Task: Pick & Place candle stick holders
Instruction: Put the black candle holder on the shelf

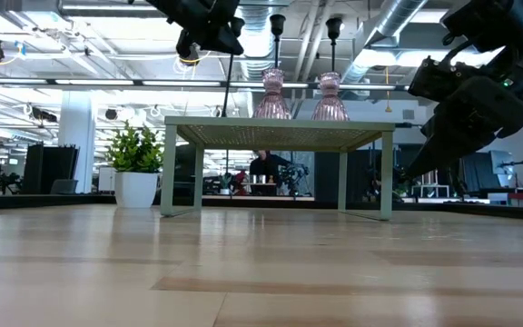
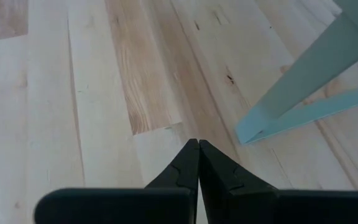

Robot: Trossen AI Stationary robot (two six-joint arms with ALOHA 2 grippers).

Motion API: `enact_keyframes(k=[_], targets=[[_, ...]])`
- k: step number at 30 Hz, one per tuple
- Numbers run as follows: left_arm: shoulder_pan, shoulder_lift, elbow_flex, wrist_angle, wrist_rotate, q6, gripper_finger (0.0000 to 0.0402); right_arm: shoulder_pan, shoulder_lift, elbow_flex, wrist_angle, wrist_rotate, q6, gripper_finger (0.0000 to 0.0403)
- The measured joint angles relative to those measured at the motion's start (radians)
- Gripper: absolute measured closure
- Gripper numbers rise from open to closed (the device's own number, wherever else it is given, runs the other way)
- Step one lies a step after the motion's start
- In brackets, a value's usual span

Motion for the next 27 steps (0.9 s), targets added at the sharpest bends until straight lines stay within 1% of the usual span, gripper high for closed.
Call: enact_keyframes(k=[12, 17, 21, 27], targets=[[0.0, 0.0, 0.0, 0.002, 0.007, -0.027, 0.0385, 0.0, 0.0, 0.0, 0.0, 0.0, 0.0, 0.0403], [0.0, 0.0, 0.0, 0.002, 0.039, -0.049, 0.0385, 0.0, 0.0, 0.0, 0.0, 0.0, 0.0, 0.0403], [0.0, 0.007, 0.0, 0.004, 0.039, -0.049, 0.0385, 0.0, 0.0, 0.0, 0.0, 0.0, 0.0, 0.0403], [0.0, 0.024, 0.001, 0.011, 0.031, -0.036, 0.0375, 0.0, 0.0, 0.0, 0.0, 0.0, 0.0, 0.0403]])
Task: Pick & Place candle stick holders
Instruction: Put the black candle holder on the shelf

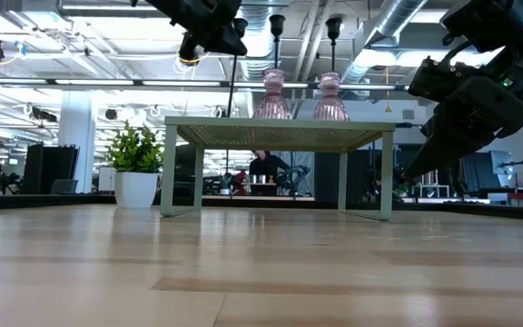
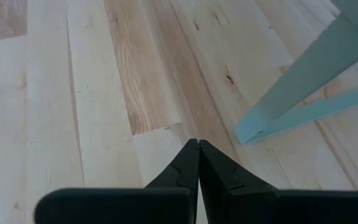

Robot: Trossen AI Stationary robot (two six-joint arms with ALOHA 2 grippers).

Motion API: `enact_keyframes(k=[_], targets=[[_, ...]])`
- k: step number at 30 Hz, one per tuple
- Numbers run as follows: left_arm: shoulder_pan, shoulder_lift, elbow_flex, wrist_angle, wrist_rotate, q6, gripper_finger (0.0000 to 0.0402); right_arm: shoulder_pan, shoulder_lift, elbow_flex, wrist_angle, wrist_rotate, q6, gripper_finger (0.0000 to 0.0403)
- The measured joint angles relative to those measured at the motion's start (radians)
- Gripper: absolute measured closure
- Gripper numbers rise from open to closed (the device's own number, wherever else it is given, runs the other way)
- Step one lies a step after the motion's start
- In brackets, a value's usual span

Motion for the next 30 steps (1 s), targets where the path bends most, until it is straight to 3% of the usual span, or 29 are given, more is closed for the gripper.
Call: enact_keyframes(k=[19, 30], targets=[[-0.009, -0.027, -0.003, -0.017, -0.037, 0.041, 0.0292, 0.0, 0.0, 0.0, -0.004, 0.0, 0.0, 0.0403], [-0.009, -0.09, -0.003, -0.126, -0.038, 0.041, 0.0243, 0.0, 0.0, 0.0, -0.008, 0.0, 0.0, 0.0403]])
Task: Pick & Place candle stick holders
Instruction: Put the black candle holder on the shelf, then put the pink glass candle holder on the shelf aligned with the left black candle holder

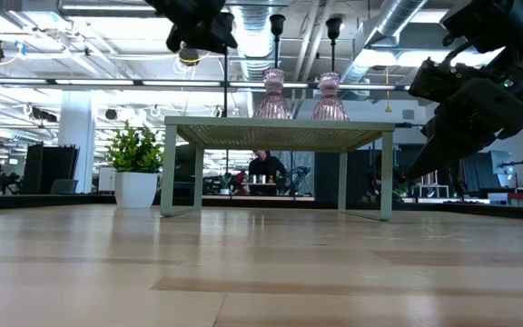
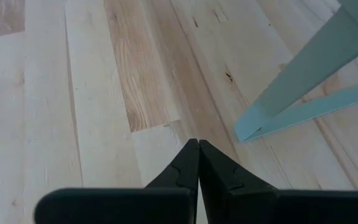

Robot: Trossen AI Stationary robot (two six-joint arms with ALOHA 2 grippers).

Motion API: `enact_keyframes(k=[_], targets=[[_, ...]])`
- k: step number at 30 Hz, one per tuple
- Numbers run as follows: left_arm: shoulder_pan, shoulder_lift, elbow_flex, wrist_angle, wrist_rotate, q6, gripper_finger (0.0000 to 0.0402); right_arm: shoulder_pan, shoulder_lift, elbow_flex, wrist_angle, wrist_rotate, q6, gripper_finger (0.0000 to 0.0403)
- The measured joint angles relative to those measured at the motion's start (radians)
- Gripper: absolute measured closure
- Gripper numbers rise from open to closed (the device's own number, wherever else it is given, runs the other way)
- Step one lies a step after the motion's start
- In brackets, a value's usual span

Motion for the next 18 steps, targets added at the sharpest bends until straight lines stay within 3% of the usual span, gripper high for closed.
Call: enact_keyframes(k=[4, 12, 18], targets=[[0.0, -0.031, 0.0, -0.002, 0.008, 0.0, 0.0235, 0.0, 0.0, 0.0, -0.001, 0.0, 0.0, 0.0403], [0.0, -0.087, 0.0, -0.019, 0.129, -0.001, 0.0234, 0.0, 0.0, 0.0, -0.003, 0.0, 0.0, 0.0403], [0.0, -0.139, 0.0, -0.142, 0.135, -0.005, 0.0234, 0.0, 0.0, 0.0, -0.005, 0.0, 0.0, 0.0403]])
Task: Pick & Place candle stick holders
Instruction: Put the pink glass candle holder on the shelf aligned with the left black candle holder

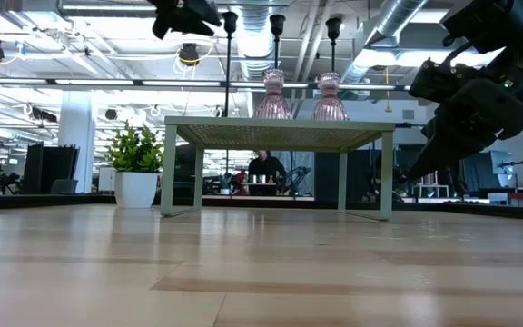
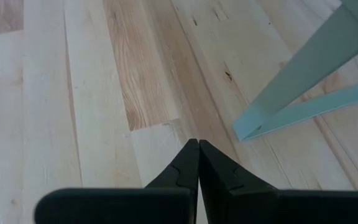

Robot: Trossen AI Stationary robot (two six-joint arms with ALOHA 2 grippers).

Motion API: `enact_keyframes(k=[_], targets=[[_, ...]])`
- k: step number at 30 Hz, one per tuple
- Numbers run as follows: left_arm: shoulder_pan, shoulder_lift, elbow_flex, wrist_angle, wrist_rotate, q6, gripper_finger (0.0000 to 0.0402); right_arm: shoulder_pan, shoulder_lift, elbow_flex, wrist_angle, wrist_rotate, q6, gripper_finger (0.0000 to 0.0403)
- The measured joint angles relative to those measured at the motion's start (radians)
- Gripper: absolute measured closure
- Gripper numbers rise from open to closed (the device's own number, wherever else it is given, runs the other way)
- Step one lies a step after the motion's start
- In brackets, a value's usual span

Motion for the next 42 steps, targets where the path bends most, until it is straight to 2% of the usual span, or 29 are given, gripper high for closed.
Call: enact_keyframes(k=[2, 5, 11, 14, 19, 23, 31, 36, 42], targets=[[0.0, -0.021, 0.0, -0.068, 0.012, -0.025, 0.0237, 0.0, 0.0, 0.0, -0.002, 0.0, 0.0, 0.0403], [0.0, -0.056, 0.0, -0.199, 0.109, -0.102, 0.0243, 0.0, 0.0, 0.0, -0.002, 0.0, 0.0, 0.0403], [-0.027, -0.12, -0.004, -0.499, 0.458, -0.209, 0.0273, 0.0, 0.0, 0.0, -0.002, 0.0, 0.0, 0.0403], [-0.108, -0.165, -0.066, -0.531, 0.572, -0.243, 0.0296, 0.0, 0.0, 0.0, -0.002, 0.0, 0.0, 0.0403], [-0.282, -0.219, -0.194, -0.497, 0.569, -0.348, 0.0329, 0.0, 0.0, 0.002, -0.003, 0.0, 0.0, 0.0403], [-0.431, -0.225, -0.284, -0.473, 0.557, -0.513, 0.035, 0.0, 0.0, 0.02, -0.003, 0.0, 0.0, 0.0403], [-0.694, -0.17, -0.35, -0.407, 0.557, -0.807, 0.0384, 0.003, 0.0, 0.051, -0.024, 0.0, 0.0, 0.0403], [-0.787, -0.107, -0.356, -0.262, 0.547, -0.812, 0.0396, 0.003, 0.0, 0.051, -0.025, 0.0, 0.0, 0.0403], [-0.83, -0.042, -0.357, -0.223, 0.546, -0.803, 0.0391, 0.003, 0.0, 0.051, -0.025, 0.0, 0.0, 0.0403]])
